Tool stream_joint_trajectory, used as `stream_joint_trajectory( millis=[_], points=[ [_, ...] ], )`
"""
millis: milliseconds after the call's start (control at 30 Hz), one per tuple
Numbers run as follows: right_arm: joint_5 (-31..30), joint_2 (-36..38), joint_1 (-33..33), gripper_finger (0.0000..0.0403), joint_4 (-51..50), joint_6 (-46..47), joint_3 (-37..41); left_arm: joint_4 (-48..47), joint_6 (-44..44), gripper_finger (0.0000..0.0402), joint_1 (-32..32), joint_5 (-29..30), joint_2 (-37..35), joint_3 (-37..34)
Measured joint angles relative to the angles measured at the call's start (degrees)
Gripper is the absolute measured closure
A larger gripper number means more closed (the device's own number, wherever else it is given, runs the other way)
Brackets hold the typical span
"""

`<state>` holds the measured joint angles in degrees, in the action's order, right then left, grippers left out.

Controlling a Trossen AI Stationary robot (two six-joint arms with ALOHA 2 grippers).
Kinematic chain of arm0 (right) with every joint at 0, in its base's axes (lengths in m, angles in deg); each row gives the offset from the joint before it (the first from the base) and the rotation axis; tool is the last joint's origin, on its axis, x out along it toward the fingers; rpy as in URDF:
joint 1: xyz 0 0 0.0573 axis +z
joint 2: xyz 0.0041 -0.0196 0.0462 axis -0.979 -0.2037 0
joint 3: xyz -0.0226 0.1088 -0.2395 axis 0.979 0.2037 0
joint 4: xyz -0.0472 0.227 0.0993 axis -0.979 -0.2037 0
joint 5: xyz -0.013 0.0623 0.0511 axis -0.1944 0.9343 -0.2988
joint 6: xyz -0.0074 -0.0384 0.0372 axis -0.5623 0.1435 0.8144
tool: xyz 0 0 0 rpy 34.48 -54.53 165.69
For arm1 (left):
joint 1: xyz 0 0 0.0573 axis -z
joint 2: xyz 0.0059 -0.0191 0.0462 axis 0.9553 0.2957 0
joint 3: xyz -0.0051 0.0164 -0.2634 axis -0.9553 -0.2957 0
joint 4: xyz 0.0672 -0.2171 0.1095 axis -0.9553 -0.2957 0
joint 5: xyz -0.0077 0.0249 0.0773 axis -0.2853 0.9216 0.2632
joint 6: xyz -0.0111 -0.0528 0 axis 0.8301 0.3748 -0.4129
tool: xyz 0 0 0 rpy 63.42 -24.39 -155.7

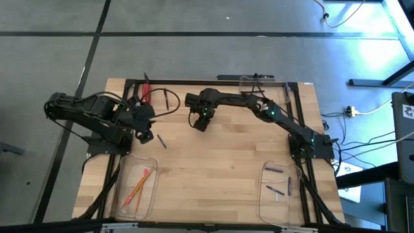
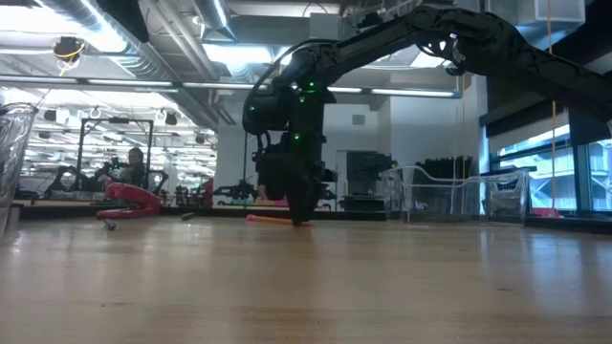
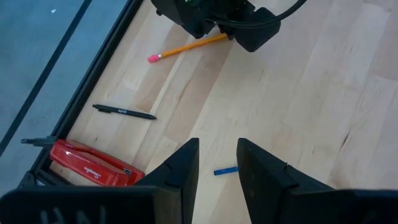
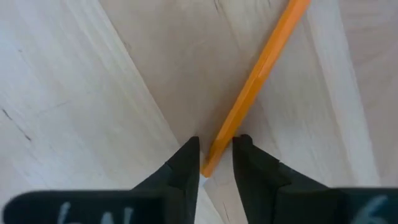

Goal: Sort crayons/erasers/pens/pencils in bins
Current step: Put the yellow pencil into the bottom left transparent bin

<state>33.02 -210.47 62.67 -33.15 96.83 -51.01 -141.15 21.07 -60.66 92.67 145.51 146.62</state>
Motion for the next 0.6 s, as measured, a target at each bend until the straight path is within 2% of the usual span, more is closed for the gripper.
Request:
stream_joint_trajectory(
  millis=[367,600],
  points=[
    [0.00,0.00,-0.10,0.0371,0.32,0.80,0.02,0.00,0.02,0.0300,0.00,0.00,0.00,-0.02],
    [0.48,0.00,-0.10,0.0384,0.52,-1.33,0.02,0.00,0.02,0.0300,-0.01,0.00,0.00,-0.01]
  ],
)
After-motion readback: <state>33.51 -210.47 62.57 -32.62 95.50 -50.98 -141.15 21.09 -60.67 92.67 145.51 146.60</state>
